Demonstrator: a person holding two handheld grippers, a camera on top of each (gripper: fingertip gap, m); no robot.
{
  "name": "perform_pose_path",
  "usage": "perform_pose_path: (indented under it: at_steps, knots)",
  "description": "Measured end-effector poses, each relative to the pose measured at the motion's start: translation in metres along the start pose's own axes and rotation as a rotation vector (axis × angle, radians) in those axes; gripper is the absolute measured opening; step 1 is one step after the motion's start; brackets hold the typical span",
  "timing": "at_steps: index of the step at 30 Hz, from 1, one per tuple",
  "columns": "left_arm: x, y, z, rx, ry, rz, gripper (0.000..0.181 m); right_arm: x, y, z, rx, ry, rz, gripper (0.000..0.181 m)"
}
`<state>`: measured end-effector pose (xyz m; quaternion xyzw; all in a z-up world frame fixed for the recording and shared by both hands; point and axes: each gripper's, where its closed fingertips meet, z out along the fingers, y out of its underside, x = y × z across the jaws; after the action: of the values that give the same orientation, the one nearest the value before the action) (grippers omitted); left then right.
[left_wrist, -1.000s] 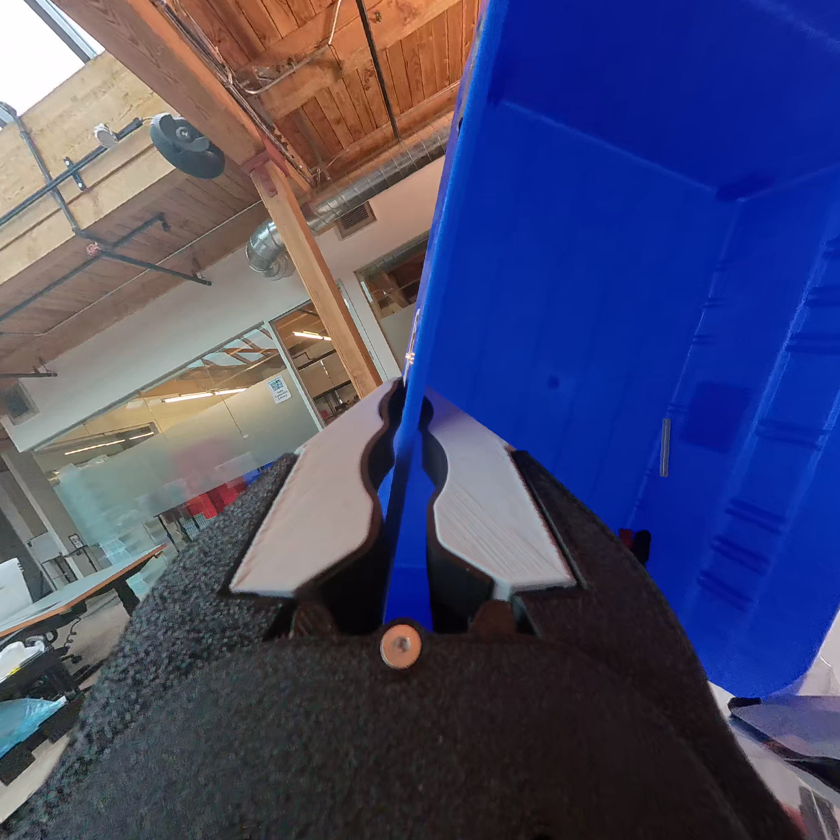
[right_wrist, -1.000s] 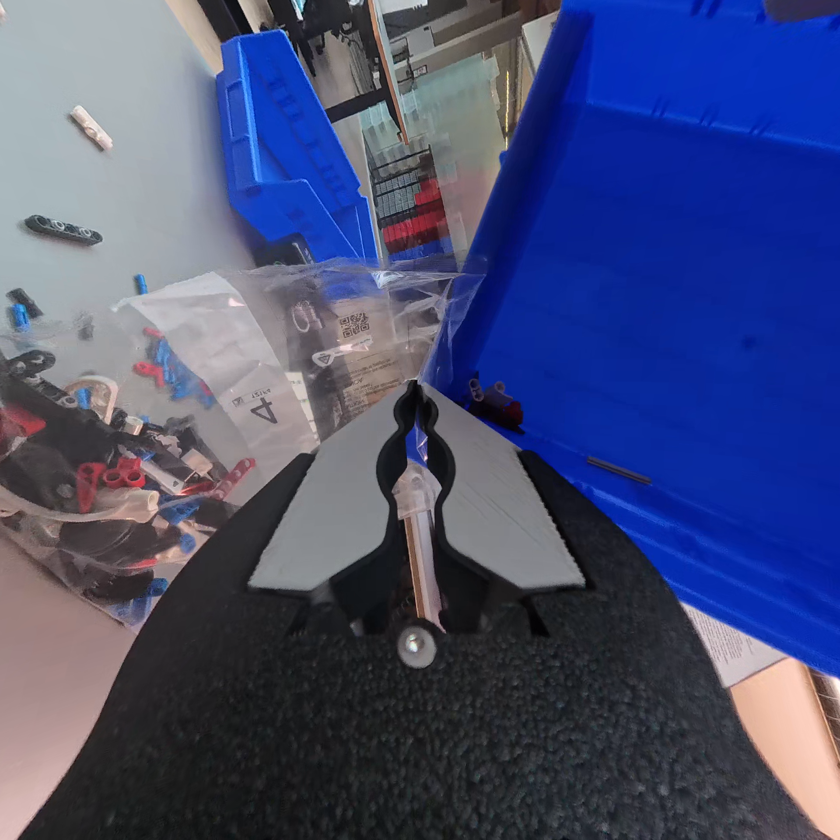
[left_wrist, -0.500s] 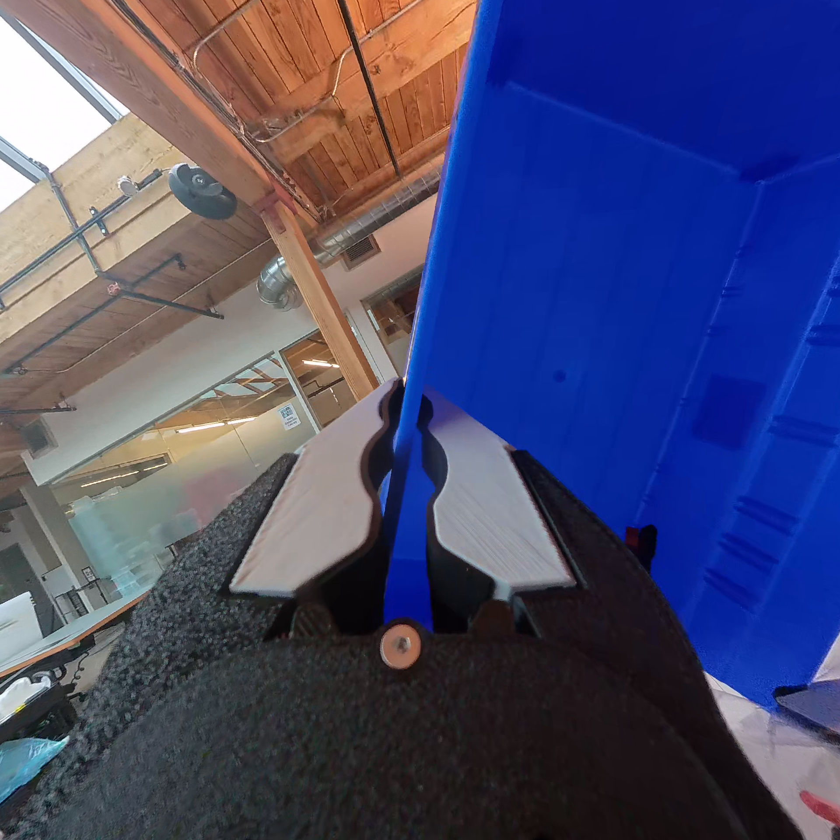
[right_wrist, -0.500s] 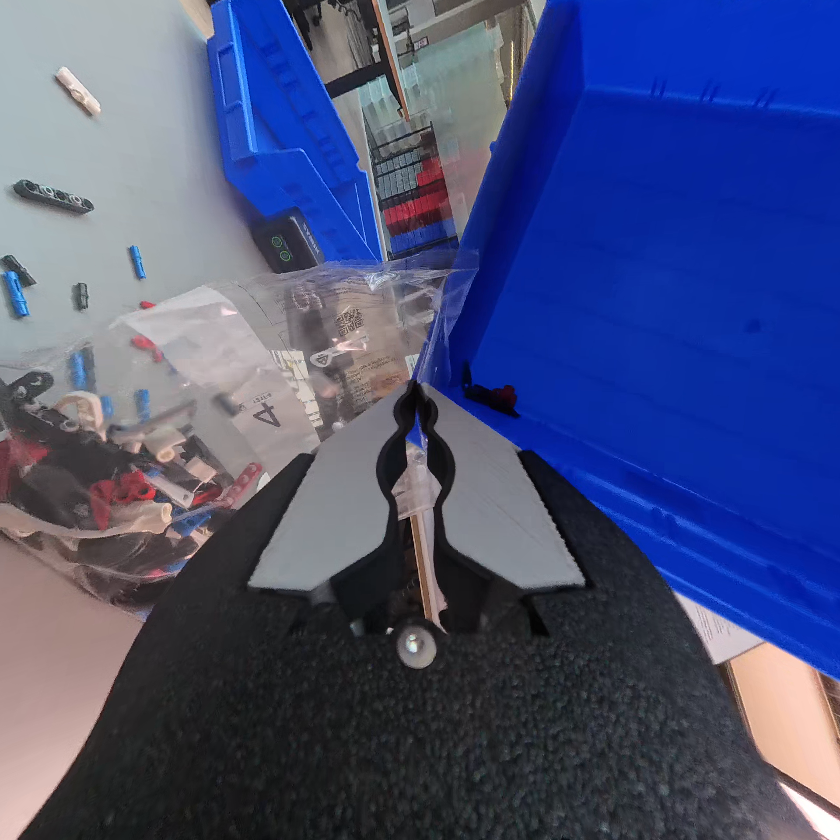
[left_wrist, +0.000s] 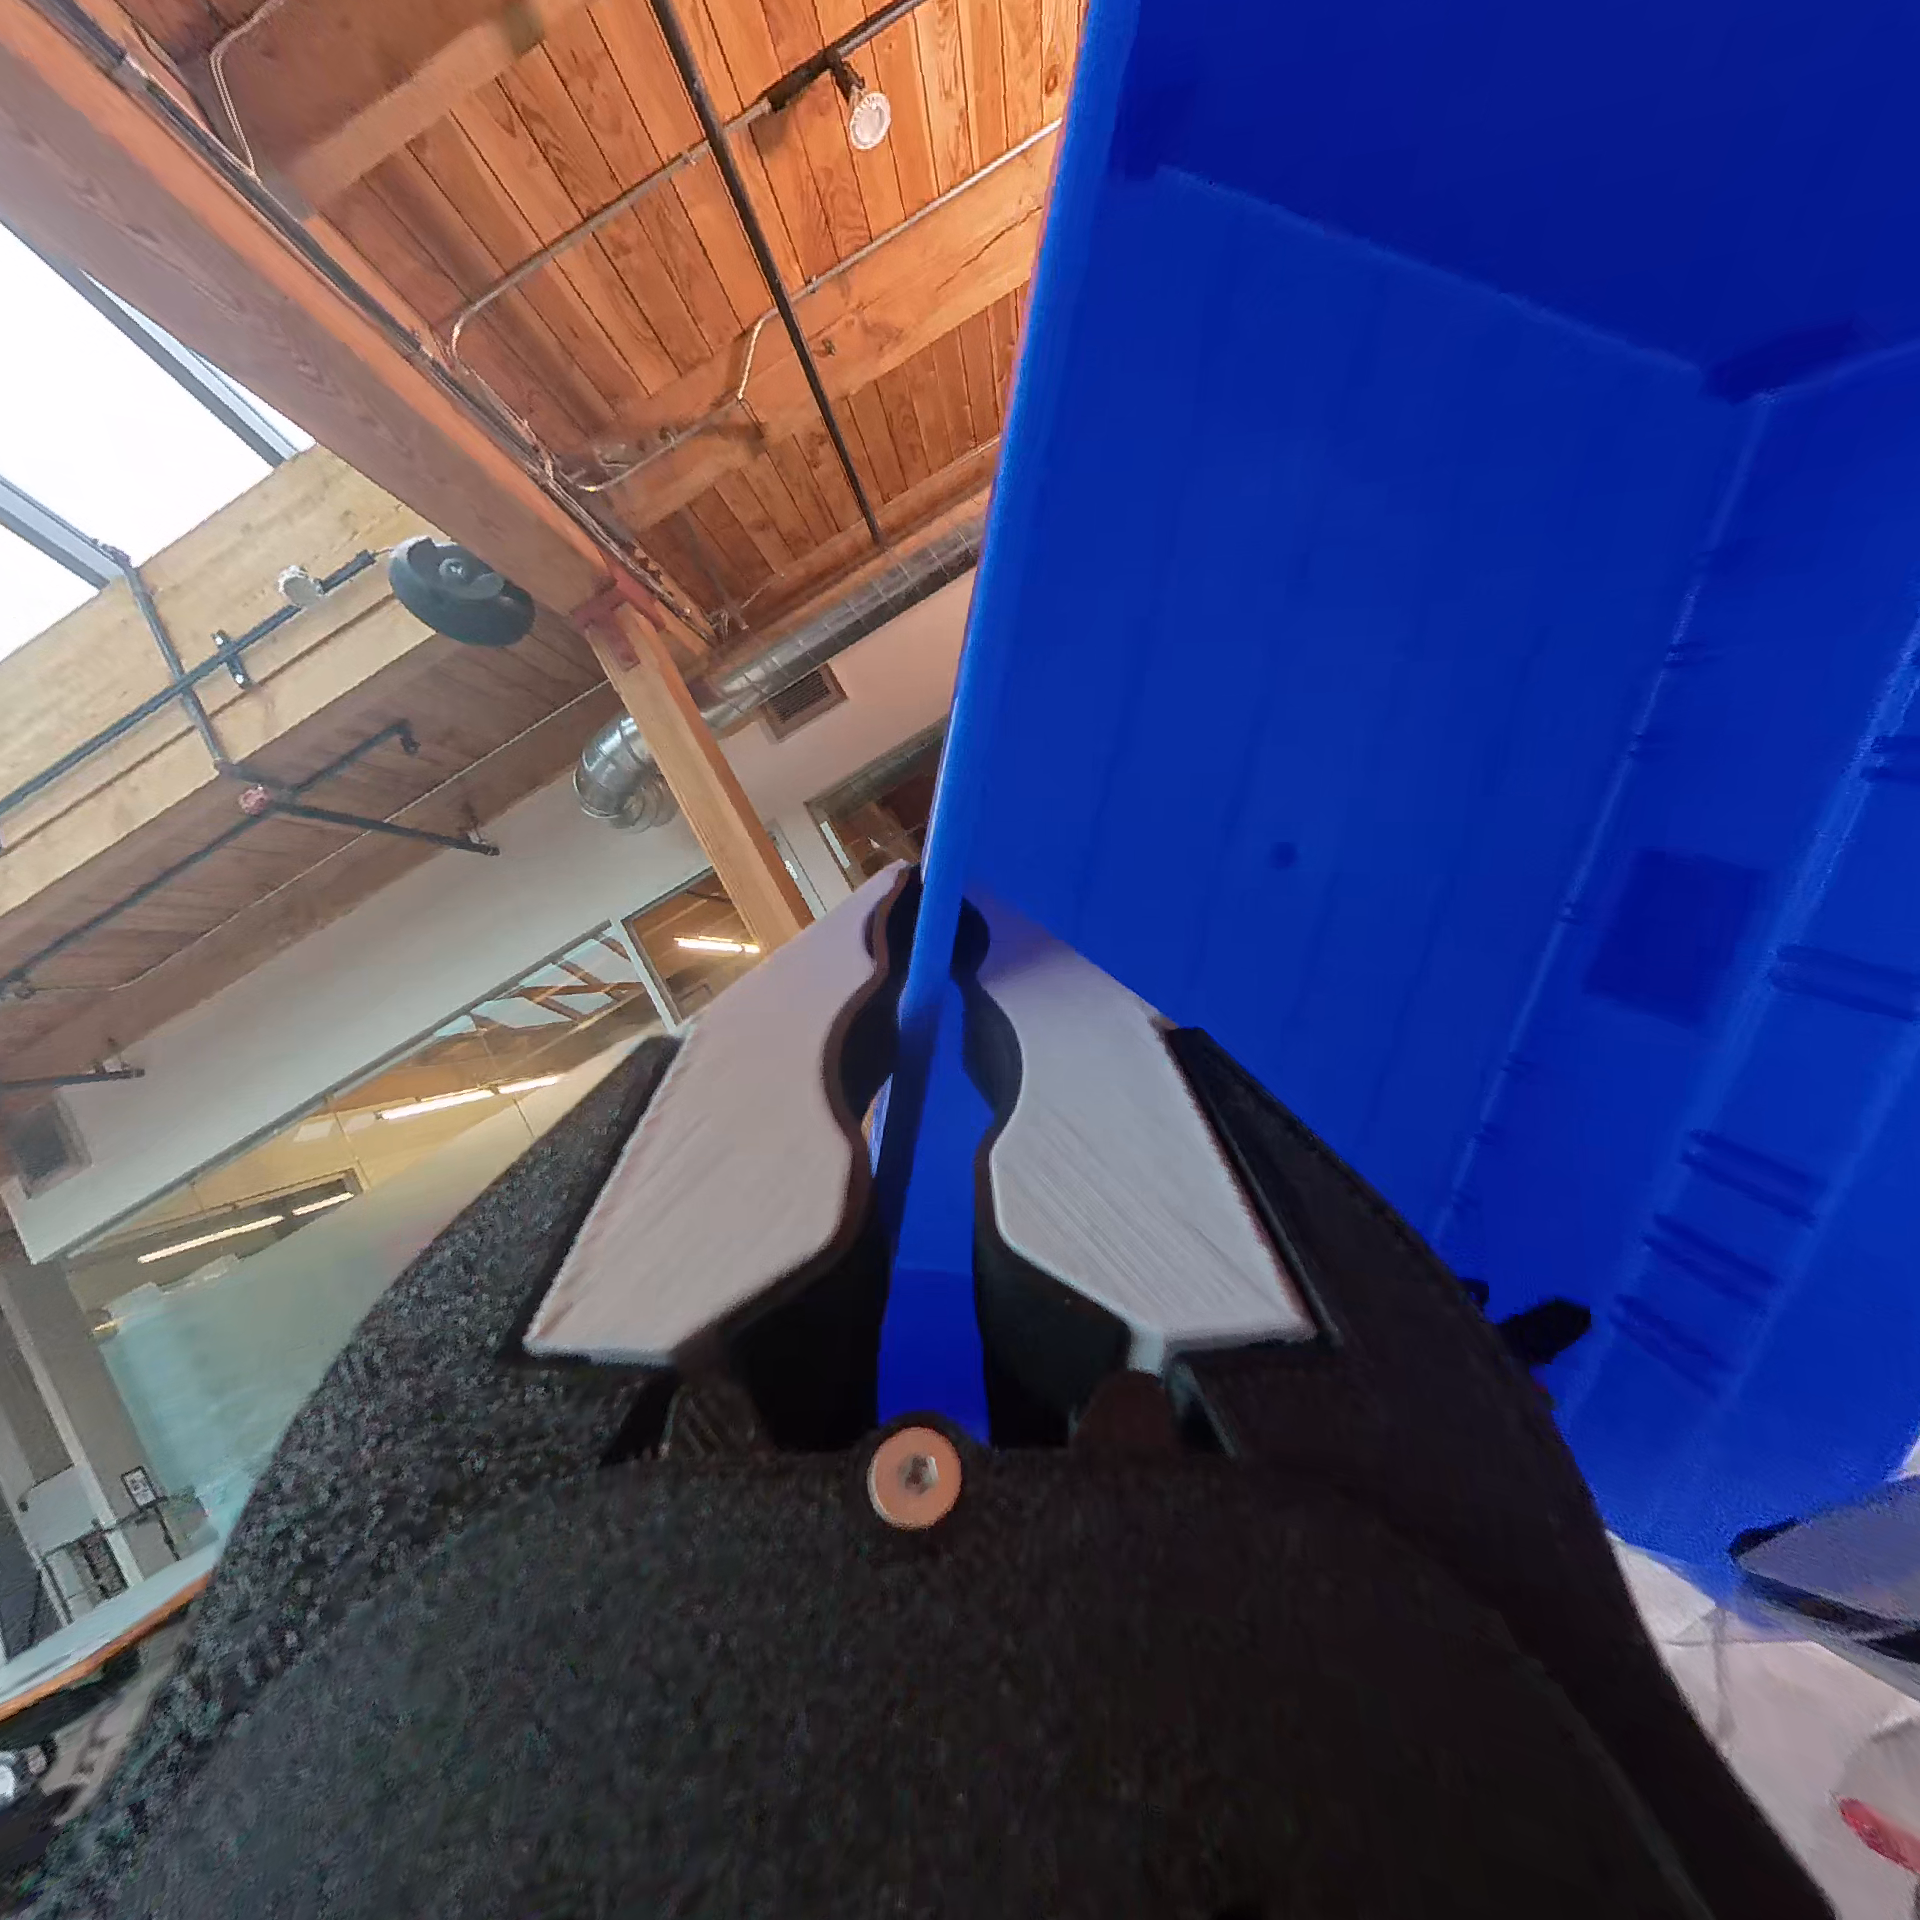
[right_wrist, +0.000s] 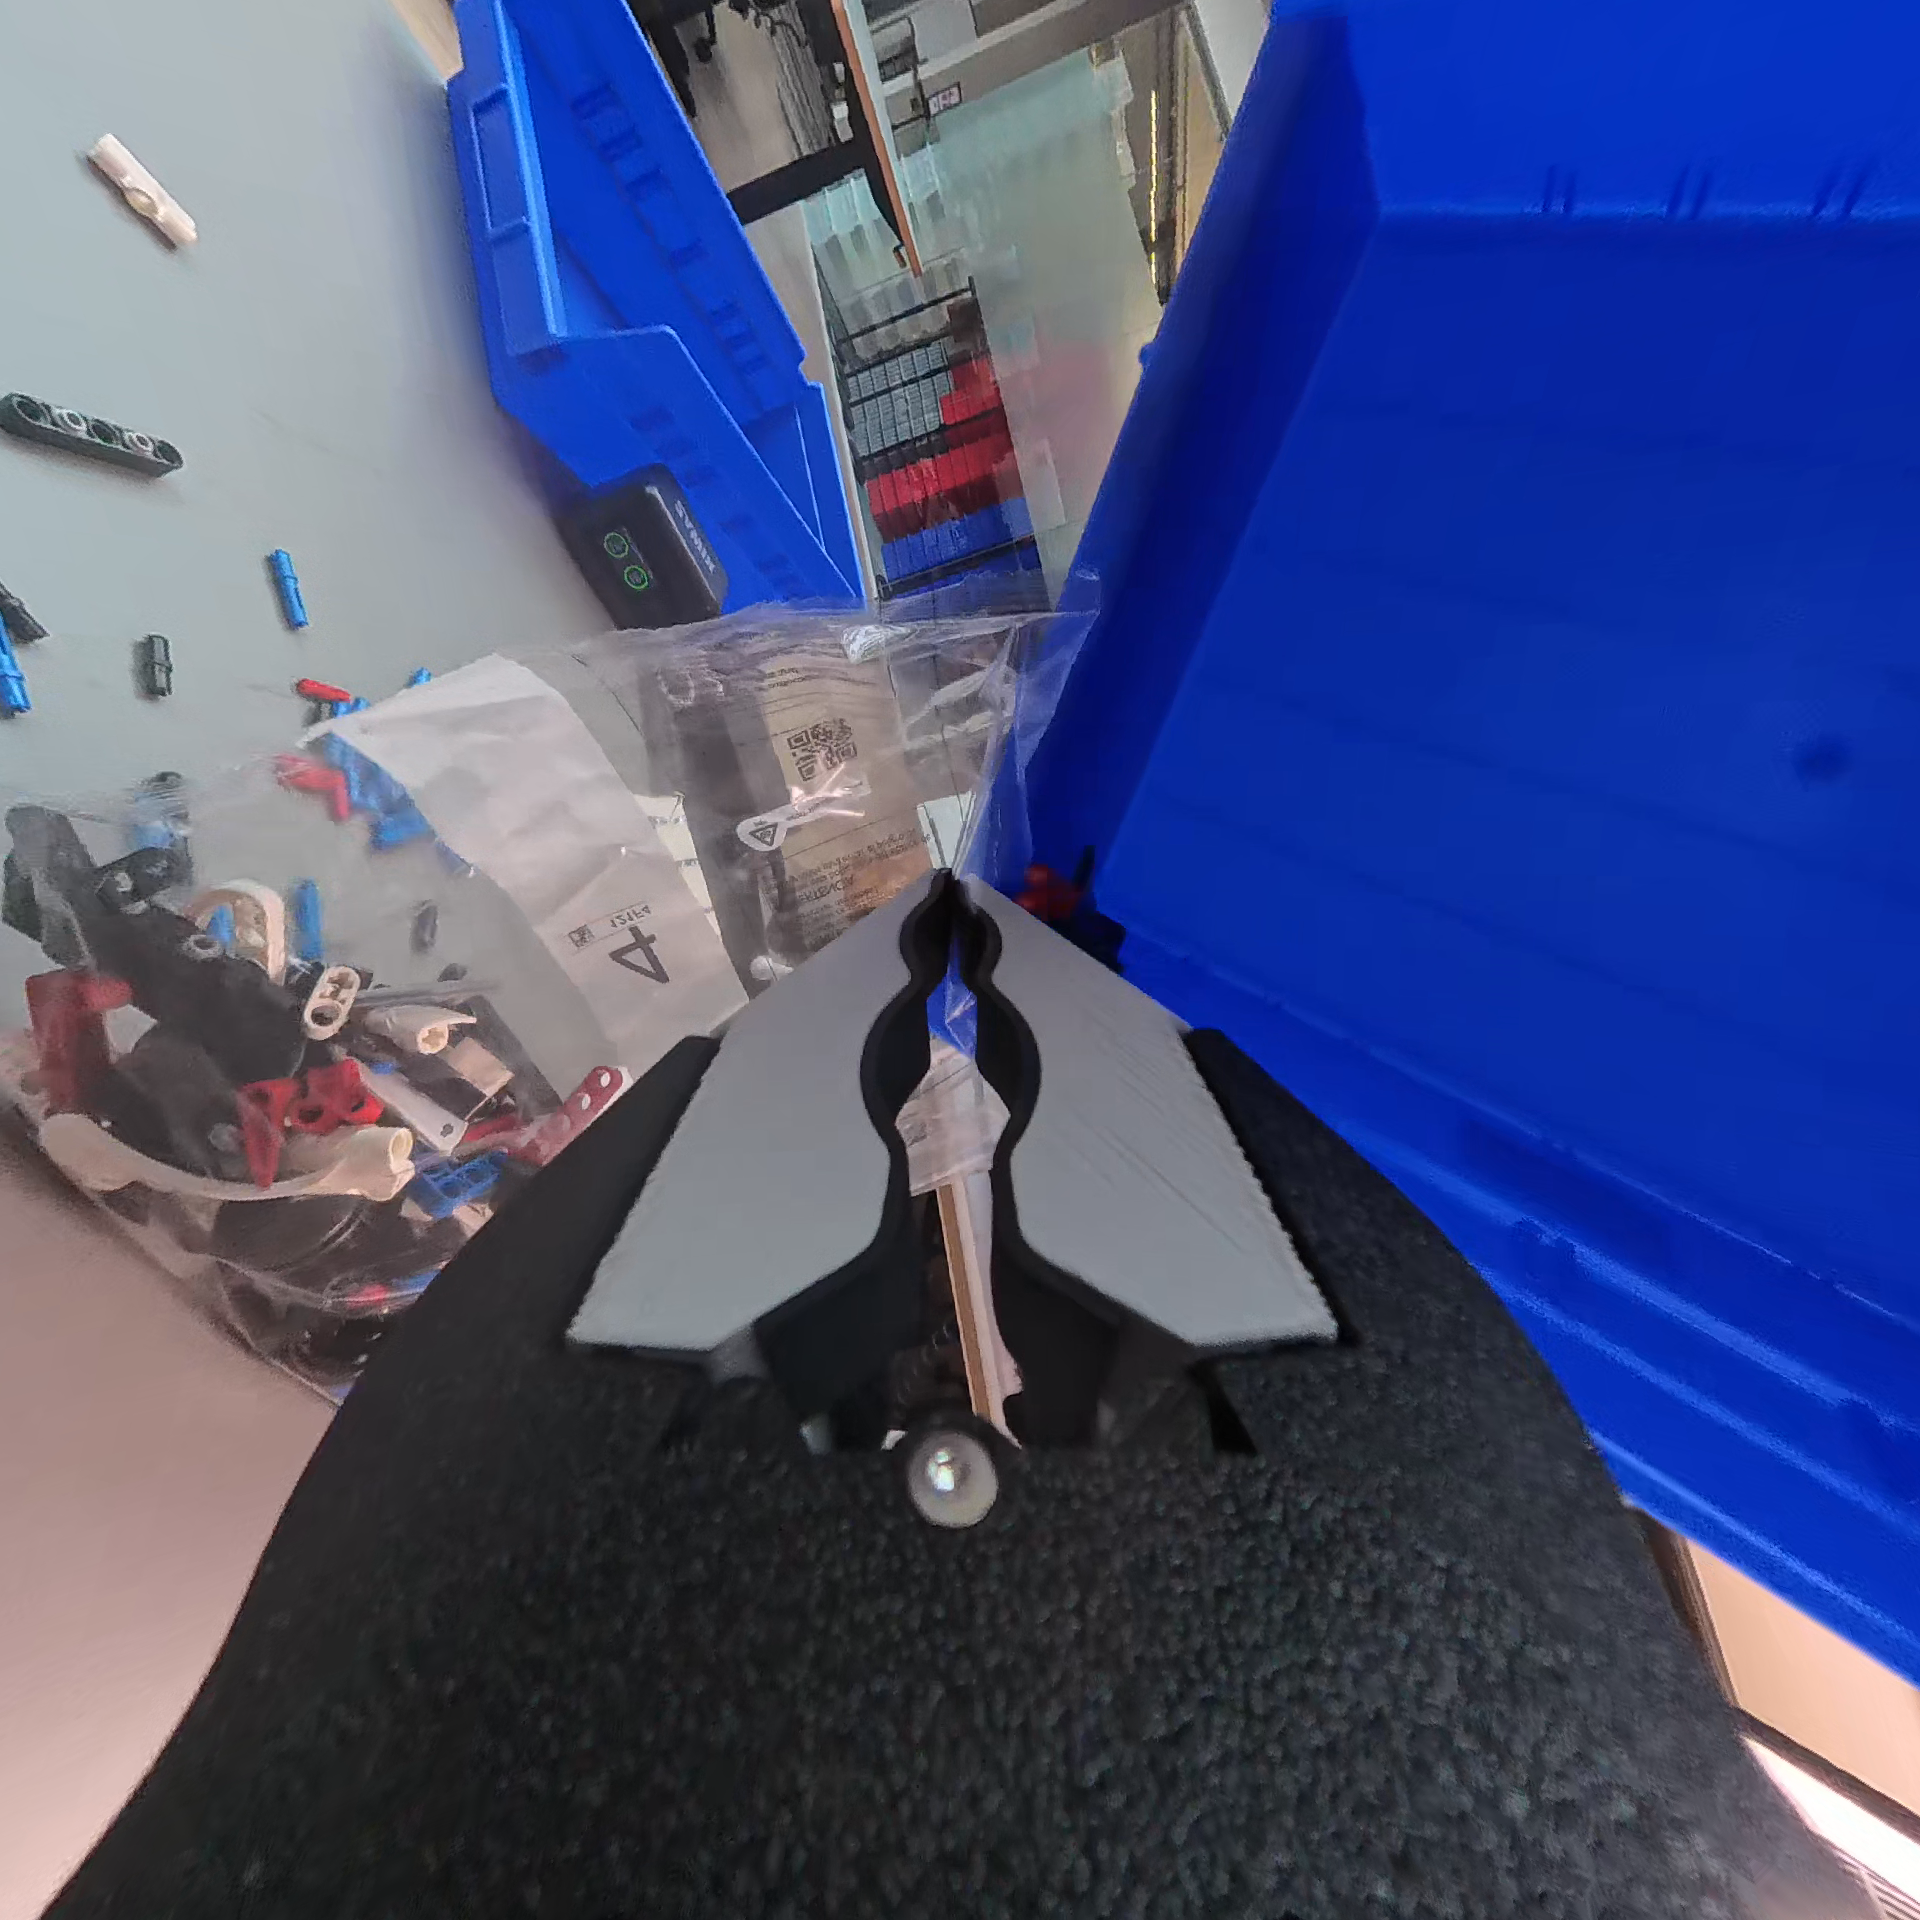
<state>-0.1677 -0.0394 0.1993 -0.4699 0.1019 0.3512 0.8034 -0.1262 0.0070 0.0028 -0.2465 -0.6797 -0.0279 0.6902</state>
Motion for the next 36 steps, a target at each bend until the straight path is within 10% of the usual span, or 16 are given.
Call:
perform_pose_path:
  at_steps: [36]
  knots:
    - [-0.002, -0.029, -0.025, 0.195, -0.005, 0.001, 0.002, 0.001, -0.003, -0.002, 0.007, 0.005, 0.027, 0.0]
